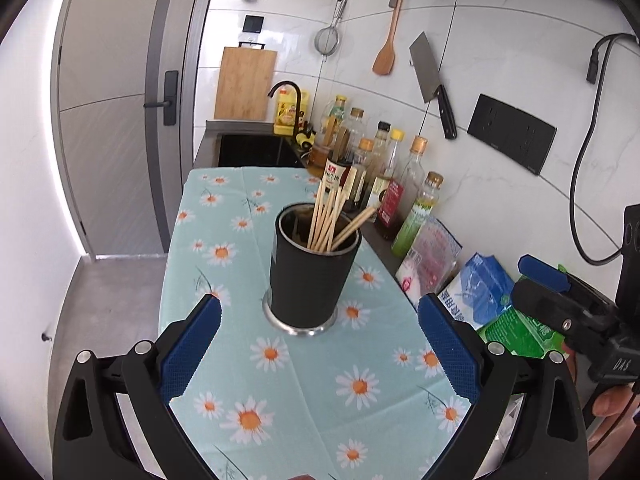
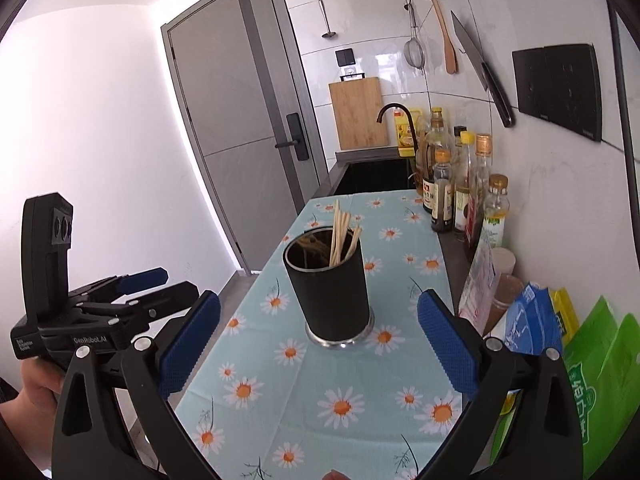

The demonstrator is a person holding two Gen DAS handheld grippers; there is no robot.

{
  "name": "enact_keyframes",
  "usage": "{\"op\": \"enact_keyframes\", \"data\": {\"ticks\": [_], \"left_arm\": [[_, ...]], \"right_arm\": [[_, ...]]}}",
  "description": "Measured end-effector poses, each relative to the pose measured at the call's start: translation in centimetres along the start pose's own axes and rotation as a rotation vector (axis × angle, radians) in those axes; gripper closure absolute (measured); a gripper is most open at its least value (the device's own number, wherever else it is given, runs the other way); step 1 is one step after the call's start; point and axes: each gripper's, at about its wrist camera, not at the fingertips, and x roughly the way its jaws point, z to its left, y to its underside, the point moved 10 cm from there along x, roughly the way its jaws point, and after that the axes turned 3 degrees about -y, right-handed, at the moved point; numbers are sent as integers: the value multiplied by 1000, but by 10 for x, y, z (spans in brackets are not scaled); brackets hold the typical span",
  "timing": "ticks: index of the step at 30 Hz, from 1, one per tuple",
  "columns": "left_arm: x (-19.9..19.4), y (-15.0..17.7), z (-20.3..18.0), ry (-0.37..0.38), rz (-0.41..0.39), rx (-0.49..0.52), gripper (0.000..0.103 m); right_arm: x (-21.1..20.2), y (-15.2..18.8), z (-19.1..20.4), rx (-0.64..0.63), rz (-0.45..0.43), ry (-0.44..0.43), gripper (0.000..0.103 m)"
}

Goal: Organize utensils

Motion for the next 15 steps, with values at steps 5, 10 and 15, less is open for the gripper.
{"op": "enact_keyframes", "data": {"ticks": [5, 10, 15], "left_arm": [[4, 19, -10, -17, 35, 12, 7], [10, 39, -17, -25, 67, 5, 7], [12, 59, -19, -40, 96, -2, 7]], "right_arm": [[-1, 18, -5, 10, 26, -15, 5], [2, 38, -12, 28, 61, -16, 5], [5, 58, -12, 10, 100, -11, 5]]}}
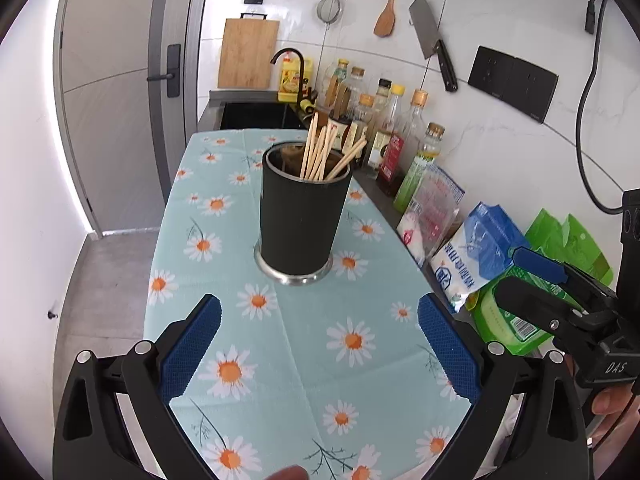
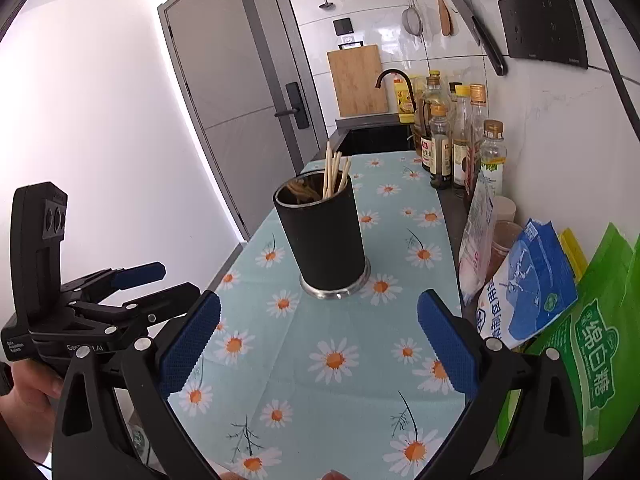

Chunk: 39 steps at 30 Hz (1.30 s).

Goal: Organize utensils

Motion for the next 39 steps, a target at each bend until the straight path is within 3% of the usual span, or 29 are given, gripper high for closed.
{"op": "enact_keyframes", "data": {"ticks": [18, 39], "left_arm": [[5, 39, 10, -13, 58, -28, 7], [3, 42, 12, -23, 69, -30, 7]], "right_arm": [[8, 34, 2, 14, 58, -2, 5], [13, 39, 7, 24, 70, -14, 5]]}}
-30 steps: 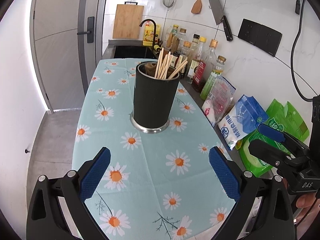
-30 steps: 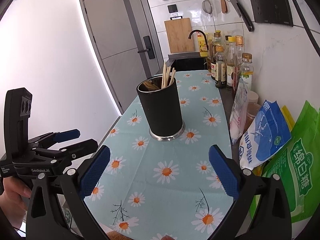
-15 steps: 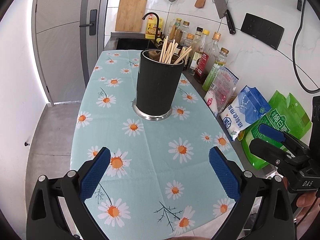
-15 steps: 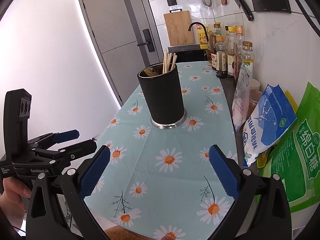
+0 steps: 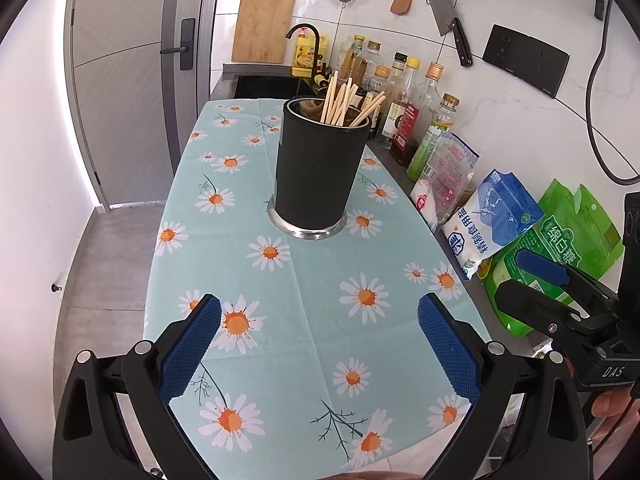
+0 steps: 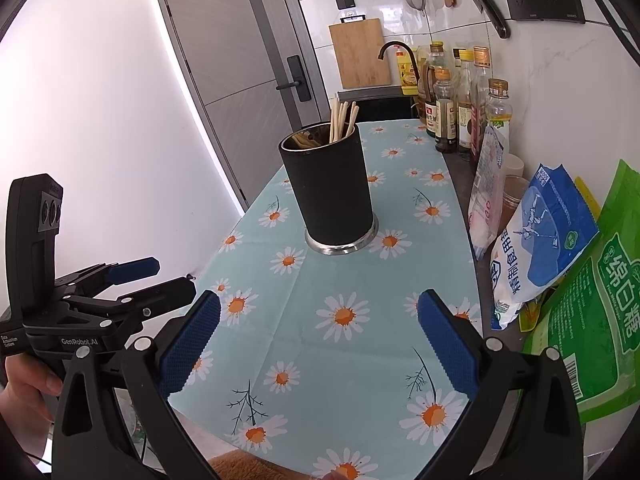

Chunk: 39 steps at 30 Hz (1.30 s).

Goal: Organize utensils

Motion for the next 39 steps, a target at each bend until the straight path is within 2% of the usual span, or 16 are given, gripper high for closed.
{"op": "enact_keyframes", "data": {"ticks": [39], "left_arm": [[-2, 0, 2, 6, -3, 1, 7]], "right_arm": [[-2, -6, 3, 18, -23, 6, 5]]}}
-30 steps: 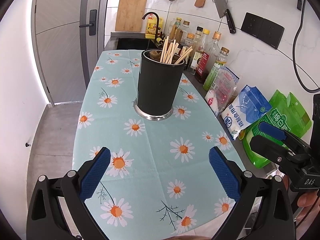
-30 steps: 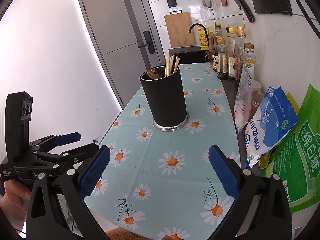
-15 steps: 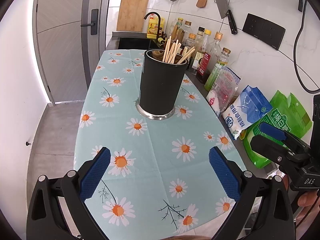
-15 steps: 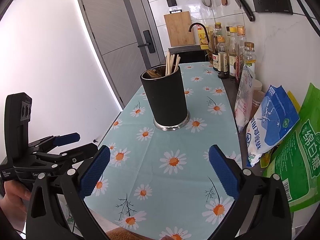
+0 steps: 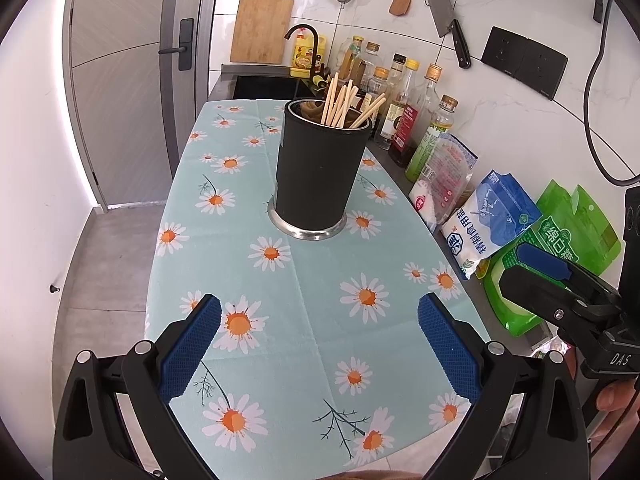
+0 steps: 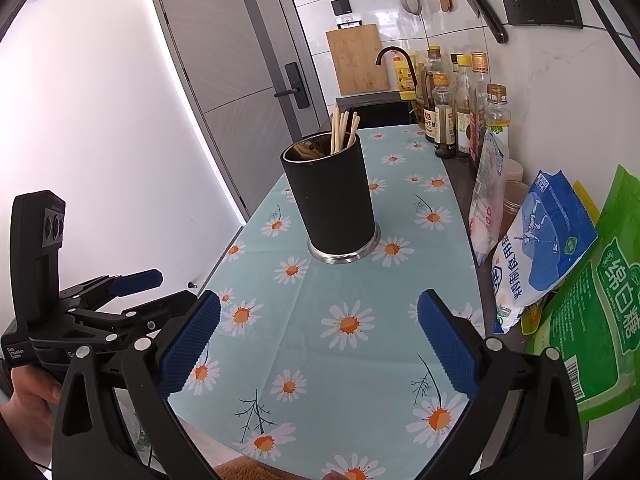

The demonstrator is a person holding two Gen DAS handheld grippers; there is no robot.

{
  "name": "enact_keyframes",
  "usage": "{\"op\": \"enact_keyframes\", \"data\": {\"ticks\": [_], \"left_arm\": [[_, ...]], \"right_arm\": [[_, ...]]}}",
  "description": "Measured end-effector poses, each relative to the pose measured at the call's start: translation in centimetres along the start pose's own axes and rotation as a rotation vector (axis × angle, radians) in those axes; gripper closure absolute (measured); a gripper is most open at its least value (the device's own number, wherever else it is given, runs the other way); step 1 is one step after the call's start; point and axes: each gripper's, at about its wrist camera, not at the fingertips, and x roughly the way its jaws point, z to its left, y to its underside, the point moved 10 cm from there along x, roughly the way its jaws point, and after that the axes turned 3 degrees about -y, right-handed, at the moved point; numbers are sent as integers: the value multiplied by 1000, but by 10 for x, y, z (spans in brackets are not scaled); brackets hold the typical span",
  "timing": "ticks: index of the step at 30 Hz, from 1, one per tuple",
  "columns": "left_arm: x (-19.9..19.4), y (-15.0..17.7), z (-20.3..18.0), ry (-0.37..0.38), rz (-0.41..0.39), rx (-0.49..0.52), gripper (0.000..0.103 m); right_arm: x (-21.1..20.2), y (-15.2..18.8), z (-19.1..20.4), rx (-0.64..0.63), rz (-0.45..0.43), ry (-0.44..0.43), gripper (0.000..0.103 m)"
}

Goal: Organize utensils

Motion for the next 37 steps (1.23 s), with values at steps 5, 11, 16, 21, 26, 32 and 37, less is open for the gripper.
{"op": "enact_keyframes", "data": {"ticks": [5, 11, 16, 21, 26, 32, 37], "left_arm": [[0, 1, 0, -2, 1, 0, 7], [1, 0, -1, -1, 4, -4, 7], [2, 0, -3, -3, 5, -2, 7], [3, 0, -3, -5, 8, -3, 7], [4, 1, -4, -4, 13, 0, 7], [5, 1, -5, -7, 17, 2, 7], [5, 1, -4, -7, 20, 0, 7]], "right_arm": [[-1, 0, 0, 3, 3, -1, 5], [-1, 1, -2, 7, 10, -3, 5], [-1, 1, -1, 6, 8, -1, 5], [1, 2, -4, 12, 8, -1, 5], [0, 4, -6, 15, 11, -1, 5], [-1, 4, -7, 18, 12, 0, 5], [-2, 5, -7, 16, 13, -4, 5]]}}
